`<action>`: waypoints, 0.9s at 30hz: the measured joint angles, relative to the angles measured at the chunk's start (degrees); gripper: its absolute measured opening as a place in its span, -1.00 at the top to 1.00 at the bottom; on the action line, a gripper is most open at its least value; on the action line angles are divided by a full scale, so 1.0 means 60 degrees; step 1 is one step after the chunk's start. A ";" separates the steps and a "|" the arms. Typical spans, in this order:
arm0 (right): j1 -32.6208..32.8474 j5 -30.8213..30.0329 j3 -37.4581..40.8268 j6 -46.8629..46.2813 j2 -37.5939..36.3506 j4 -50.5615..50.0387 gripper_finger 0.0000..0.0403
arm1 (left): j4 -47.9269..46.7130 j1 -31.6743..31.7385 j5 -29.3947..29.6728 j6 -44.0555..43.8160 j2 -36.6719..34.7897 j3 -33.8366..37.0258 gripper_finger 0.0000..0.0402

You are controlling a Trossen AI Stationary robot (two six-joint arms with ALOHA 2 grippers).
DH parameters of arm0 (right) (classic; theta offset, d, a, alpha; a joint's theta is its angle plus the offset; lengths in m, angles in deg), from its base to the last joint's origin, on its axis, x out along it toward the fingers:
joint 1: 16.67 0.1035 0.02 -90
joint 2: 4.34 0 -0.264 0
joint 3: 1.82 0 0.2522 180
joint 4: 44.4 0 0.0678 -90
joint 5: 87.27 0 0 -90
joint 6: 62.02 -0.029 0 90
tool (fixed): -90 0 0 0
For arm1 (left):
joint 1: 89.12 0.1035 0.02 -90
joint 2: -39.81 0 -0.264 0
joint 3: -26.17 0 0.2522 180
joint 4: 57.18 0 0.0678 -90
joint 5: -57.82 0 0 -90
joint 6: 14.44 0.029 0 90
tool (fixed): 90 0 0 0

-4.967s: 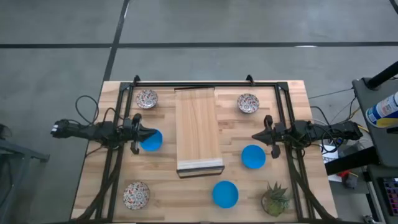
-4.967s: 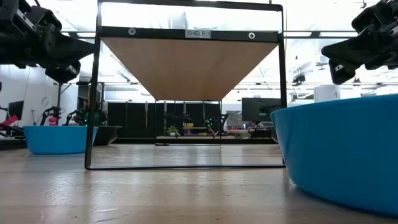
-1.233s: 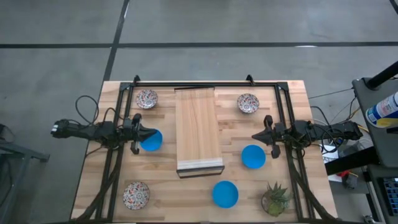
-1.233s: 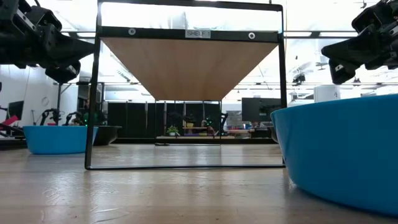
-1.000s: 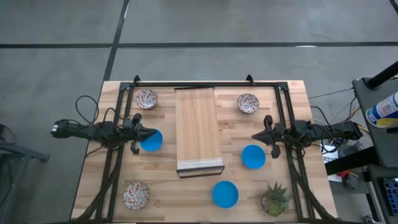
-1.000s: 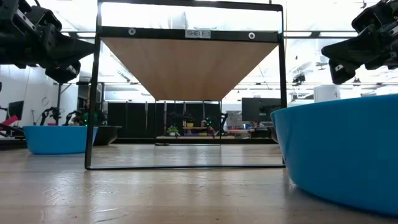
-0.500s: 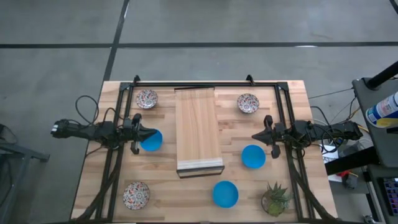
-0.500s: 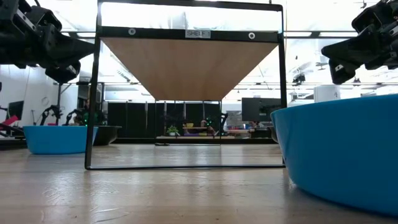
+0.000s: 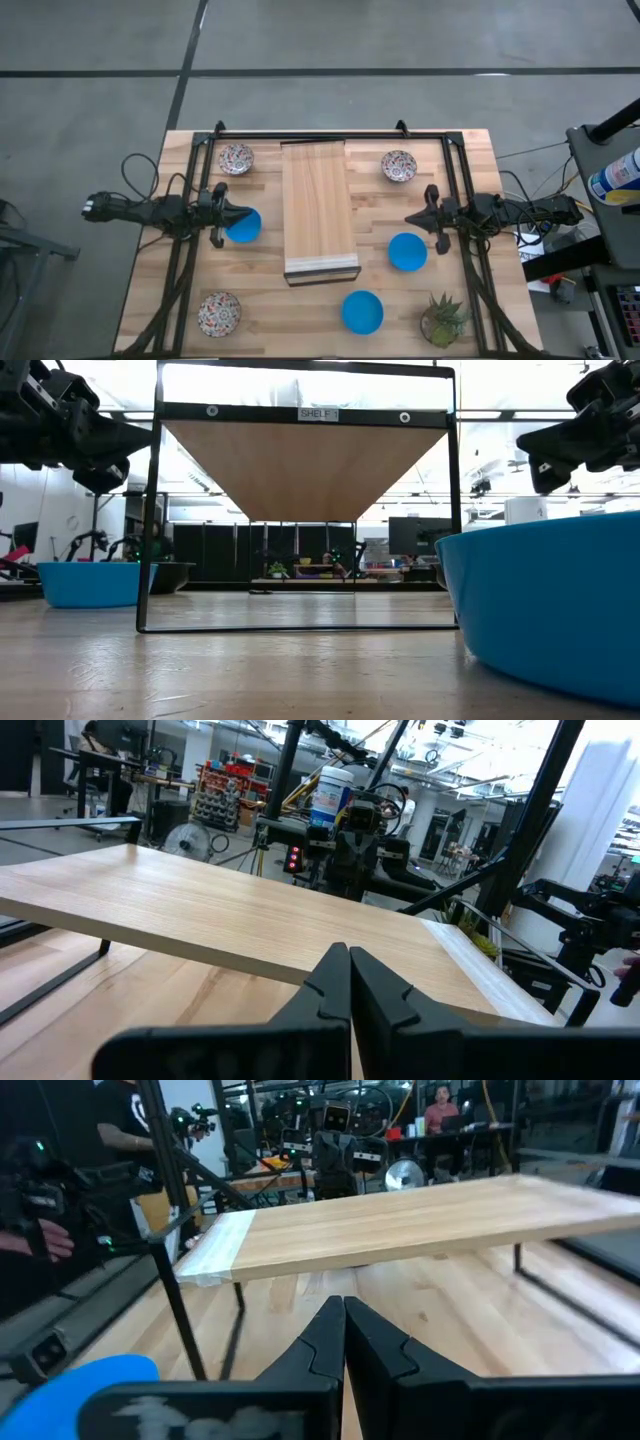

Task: Pick & Place Mini bowls
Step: Put the top right white patterned bowl on the shelf

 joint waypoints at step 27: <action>-0.0024 -0.2495 0.0000 -0.7153 -0.0022 0.4229 0.96 | 0.1655 0.0000 0.0361 -0.6189 -0.0011 0.0000 1.00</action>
